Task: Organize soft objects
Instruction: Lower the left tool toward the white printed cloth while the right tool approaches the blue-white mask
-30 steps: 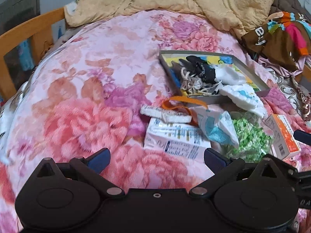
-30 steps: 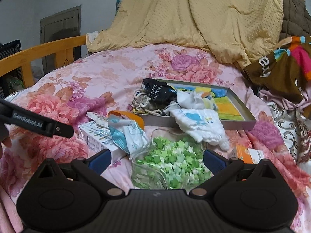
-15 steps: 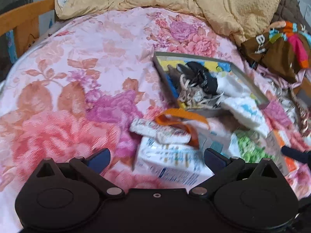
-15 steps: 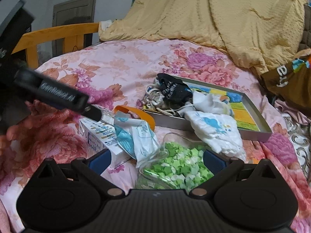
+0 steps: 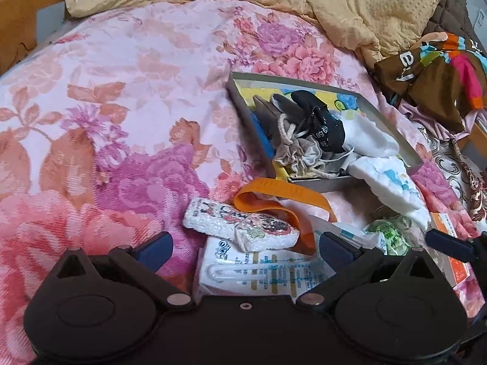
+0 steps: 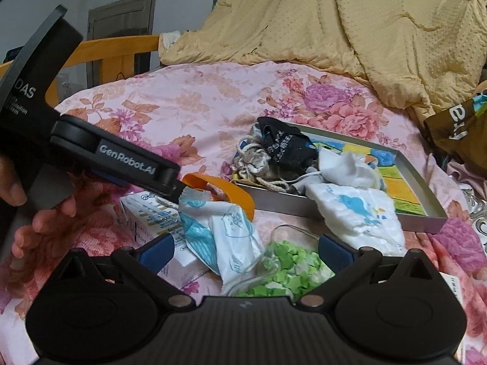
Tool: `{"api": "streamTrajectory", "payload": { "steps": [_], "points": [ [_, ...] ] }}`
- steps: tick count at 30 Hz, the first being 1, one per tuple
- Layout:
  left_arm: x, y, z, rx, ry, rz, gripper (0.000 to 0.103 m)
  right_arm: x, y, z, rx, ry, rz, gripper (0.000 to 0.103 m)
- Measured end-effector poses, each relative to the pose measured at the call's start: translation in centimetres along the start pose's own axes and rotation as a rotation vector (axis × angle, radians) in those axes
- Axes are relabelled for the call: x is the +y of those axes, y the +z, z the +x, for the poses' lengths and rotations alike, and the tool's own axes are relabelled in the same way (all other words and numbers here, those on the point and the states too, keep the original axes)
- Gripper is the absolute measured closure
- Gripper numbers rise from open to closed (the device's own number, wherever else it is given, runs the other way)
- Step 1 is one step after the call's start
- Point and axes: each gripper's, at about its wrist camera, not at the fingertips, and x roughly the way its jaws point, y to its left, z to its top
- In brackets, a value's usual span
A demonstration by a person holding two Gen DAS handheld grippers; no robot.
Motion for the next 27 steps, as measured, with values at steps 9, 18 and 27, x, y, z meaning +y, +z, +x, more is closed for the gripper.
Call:
{"api": "streamTrajectory", "payload": {
  "steps": [9,18,27],
  "points": [
    [1.2,0.4,1.4,-0.004,-0.062,-0.086,0.007,0.7,0.1,1.1,-0.007,0.015,-0.022,0.001],
    [1.5,0.6,1.4,-0.019,-0.071,-0.105,0.013,0.9,0.8,1.9,-0.017,0.037,-0.024,0.001],
    [2.0,0.5,1.3,-0.041,-0.07,-0.134,0.024,1.4,0.7,2.4,-0.006,0.046,-0.037,0.005]
  ]
}}
